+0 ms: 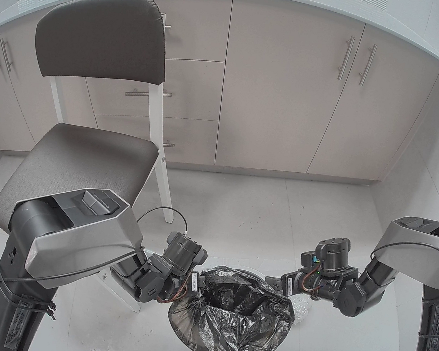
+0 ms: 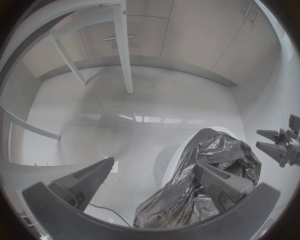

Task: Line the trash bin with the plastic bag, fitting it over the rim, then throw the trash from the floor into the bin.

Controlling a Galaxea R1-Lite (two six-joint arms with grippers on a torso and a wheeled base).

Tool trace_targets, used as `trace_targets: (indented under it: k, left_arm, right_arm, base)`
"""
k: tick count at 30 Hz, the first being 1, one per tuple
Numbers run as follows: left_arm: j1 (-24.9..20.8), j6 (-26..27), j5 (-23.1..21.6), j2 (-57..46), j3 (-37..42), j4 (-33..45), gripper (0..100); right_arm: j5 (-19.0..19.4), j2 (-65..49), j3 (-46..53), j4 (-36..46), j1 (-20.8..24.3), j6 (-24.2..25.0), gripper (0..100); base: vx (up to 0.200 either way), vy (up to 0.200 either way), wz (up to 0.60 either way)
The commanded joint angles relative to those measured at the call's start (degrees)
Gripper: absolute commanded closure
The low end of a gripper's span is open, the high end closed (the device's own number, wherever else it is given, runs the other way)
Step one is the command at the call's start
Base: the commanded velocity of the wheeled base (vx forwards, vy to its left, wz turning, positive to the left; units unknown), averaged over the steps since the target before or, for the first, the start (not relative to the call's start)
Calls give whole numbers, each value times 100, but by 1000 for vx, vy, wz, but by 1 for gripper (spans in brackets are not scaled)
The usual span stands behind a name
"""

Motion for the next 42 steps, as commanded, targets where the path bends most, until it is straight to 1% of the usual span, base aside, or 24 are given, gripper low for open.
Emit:
trace_targets:
  k: [1,7,11,14,16,17,21,28,34,36,42]
  left_arm:
    - [-1,5,1,17,-10,-1,0]
    - [-1,5,1,26,-10,-9,0]
    - [-1,5,1,26,-10,-9,0]
    - [-10,14,1,26,-1,-45,0]
    - [-10,14,1,26,-1,-45,0]
    - [-1,14,1,26,-1,-71,0]
    - [-1,14,1,26,-1,-71,0]
    - [-10,14,1,34,-1,-80,0]
    - [-10,23,1,34,-1,-71,0]
    - [-10,23,10,34,-1,-80,0]
    - [-19,23,10,43,-1,-80,0]
  right_arm:
    - [-7,133,-656,448,293,-3,0]
    - [-16,203,-858,676,592,-3,0]
    - [-33,344,-946,685,689,-3,0]
    - [-262,573,-1069,694,741,-30,0]
    - [-262,573,-1069,694,741,-30,0]
    - [-367,722,-1131,685,750,-91,0]
    - [-376,757,-1122,694,768,-91,0]
    - [-385,845,-1280,694,741,-91,0]
    - [-429,986,-1685,720,601,-91,0]
    - [-429,1012,-1931,1010,539,-82,0]
    - [-429,1082,-2203,1107,425,-91,0]
  base:
    - [0,0,0]
    - [0,0,0]
    - [0,0,0]
    - [0,0,0]
    - [0,0,0]
    - [0,0,0]
    - [0,0,0]
    - [0,0,0]
    - [0,0,0]
    - [0,0,0]
    - [0,0,0]
